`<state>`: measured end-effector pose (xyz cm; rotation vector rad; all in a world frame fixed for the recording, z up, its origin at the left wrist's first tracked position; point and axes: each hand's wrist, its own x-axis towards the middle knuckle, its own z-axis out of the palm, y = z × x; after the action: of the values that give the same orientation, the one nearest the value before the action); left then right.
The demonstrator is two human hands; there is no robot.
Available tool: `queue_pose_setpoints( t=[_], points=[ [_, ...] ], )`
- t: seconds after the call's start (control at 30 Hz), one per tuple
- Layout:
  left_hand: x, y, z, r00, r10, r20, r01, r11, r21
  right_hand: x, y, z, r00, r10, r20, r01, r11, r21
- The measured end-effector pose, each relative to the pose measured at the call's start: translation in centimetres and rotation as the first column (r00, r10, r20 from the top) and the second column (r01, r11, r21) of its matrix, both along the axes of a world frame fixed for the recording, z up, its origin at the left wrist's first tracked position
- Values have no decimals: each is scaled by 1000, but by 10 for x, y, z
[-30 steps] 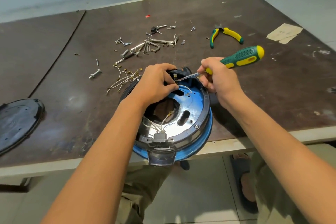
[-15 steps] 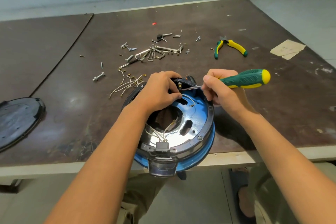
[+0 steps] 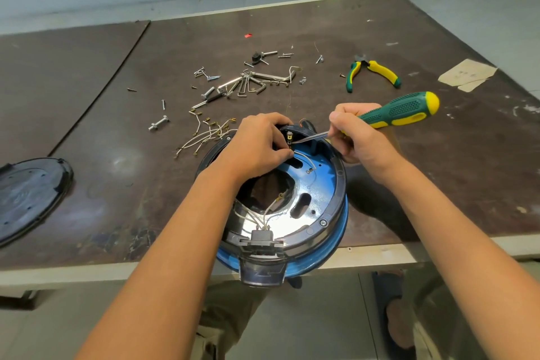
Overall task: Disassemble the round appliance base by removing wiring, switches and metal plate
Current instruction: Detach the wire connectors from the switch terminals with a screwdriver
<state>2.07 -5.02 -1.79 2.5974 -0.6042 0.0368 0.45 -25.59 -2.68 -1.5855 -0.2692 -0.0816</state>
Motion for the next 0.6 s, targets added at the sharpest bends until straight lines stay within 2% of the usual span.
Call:
queue_pose_setpoints(
  t=[0.6],
  points=[
    [-1,-1,0,1000,5,-26,-5,1000,-1,2,8,3,988,-60,-140,73,993,94]
  ],
)
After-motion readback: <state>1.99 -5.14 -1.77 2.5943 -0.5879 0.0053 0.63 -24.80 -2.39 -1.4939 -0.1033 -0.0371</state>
